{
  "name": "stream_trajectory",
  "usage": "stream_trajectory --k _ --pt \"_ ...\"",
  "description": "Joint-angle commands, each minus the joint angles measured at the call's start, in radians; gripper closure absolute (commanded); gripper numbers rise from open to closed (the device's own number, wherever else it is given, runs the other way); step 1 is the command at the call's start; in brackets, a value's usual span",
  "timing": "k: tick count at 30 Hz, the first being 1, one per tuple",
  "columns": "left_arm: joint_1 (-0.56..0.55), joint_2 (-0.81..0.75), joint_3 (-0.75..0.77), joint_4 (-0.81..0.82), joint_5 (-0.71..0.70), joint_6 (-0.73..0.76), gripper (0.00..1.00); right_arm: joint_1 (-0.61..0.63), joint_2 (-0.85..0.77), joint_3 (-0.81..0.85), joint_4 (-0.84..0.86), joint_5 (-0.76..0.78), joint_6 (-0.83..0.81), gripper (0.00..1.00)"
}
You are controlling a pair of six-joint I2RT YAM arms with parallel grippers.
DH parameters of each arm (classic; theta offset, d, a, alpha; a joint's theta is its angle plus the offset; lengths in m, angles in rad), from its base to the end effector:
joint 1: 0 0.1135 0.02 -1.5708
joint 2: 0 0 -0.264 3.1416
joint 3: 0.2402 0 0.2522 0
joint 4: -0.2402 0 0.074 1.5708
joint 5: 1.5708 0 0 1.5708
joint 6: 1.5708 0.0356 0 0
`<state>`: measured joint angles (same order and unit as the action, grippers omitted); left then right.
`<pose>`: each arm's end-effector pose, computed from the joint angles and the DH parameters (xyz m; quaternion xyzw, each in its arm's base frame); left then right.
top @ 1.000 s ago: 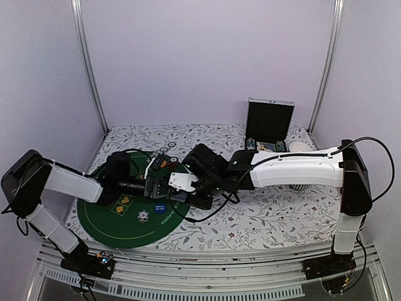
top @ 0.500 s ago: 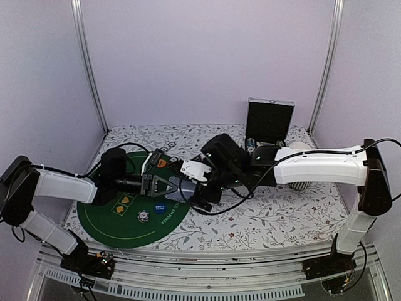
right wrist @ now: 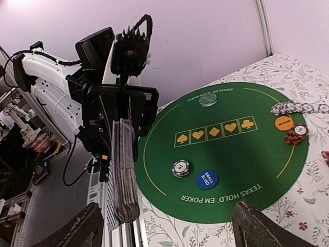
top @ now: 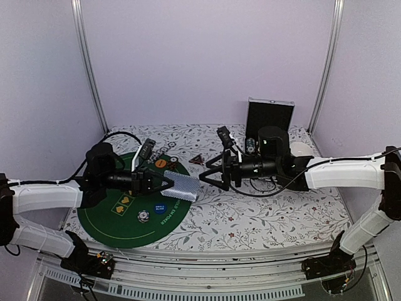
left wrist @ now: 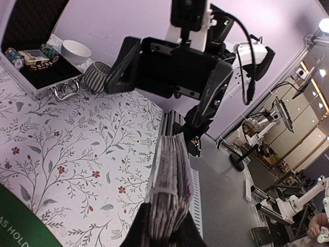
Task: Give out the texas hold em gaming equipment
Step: Pass from the left arm to the right
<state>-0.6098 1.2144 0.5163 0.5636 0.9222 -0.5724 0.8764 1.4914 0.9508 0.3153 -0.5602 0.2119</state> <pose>0.1877 -0.1657 0.2366 0.3053 0.6688 -0.6066 0.3026 0.2040 0.2745 0.2788 -0.4080 0.6543 0.4950 0.4004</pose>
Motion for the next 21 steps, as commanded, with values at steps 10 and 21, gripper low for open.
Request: stream_trajectory --k 10,21 --pt "-0.022 -0.068 -0.019 0.040 -0.017 0.020 1.00 0.074 0.178 0.006 0.329 -0.189 0.173 0.35" --pt "-0.028 -0.071 -0.028 0.077 -0.012 0.005 1.00 0.075 0.219 0.047 0.332 -0.235 0.184 0.79"
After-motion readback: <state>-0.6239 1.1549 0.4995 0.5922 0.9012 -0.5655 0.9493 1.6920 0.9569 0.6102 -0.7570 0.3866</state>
